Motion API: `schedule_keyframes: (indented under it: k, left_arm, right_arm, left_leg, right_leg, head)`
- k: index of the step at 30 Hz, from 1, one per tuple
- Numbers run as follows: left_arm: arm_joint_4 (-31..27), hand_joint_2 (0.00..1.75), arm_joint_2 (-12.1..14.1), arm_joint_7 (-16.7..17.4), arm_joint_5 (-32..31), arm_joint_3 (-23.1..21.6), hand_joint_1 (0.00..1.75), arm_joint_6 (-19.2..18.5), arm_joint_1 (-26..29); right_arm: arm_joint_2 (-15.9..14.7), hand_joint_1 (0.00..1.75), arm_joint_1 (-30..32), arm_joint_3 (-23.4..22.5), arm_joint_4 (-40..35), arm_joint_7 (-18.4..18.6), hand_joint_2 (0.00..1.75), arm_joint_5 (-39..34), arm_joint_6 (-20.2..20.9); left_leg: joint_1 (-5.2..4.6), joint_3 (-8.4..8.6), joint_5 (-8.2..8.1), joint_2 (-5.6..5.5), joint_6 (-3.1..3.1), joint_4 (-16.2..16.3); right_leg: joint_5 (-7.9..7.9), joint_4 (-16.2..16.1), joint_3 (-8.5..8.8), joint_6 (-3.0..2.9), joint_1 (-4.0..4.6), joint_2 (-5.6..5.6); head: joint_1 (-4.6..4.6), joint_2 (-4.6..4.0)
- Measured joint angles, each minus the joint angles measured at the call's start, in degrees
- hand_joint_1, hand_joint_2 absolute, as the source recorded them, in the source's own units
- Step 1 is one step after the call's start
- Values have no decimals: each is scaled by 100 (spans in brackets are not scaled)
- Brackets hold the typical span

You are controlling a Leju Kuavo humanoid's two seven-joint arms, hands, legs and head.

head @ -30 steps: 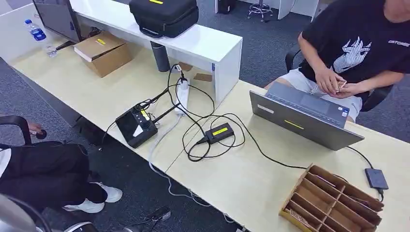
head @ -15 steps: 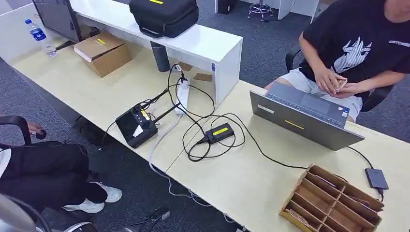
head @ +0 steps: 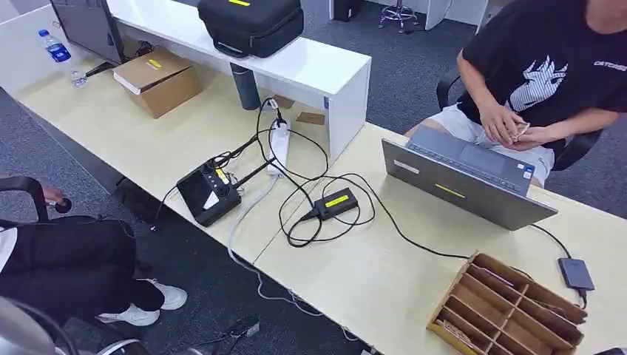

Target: Pass the card to the sensor for recognition and then transmit it.

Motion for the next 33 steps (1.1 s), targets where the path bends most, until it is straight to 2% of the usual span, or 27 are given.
schedule_keyframes:
  k: [21, 25, 27, 31, 33]
  left_arm:
    - [0, 175, 0, 0, 7, 107, 0, 0, 3]
    - [0, 175, 0, -2, 9, 124, 0, 4, 4]
    - [0, 175, -2, -7, 6, 127, 0, 28, 7]
    - [0, 175, -7, -39, -24, 127, 0, 37, 5]
    - [0, 175, -9, -44, -66, 127, 0, 33, 3]
  right_arm:
    - [-302, 175, -142, 420, 175, 46, 175, -310, 391]
    - [-308, 175, -121, 468, 159, -109, 175, -400, 28]
    - [-302, 175, -91, 468, 10, -188, 175, -367, -307]
    - [-164, 175, -62, 372, -628, -317, 175, -495, -895]
    - [-43, 175, -140, 312, -954, -323, 175, -621, -1006]
  left_leg:
    - [0, 0, 0, 0, 0, 0]
    - [-1, 0, 0, 1, 0, 0]
    - [0, 0, 0, 1, 0, 0]
    - [0, -1, 0, 2, 0, 0]
    - [1, 2, 0, 3, 0, -1]
  right_leg:
    - [0, 0, 0, 0, 0, 0]
    - [0, 0, 0, 0, 0, 1]
    - [0, 0, 0, 1, 0, 0]
    - [0, 3, -1, 0, 0, 3]
    - [1, 4, -2, 0, 0, 5]
  head:
    - [0, 0]
    - [0, 0]
    - [0, 0]
    - [0, 0]
    - [0, 0]
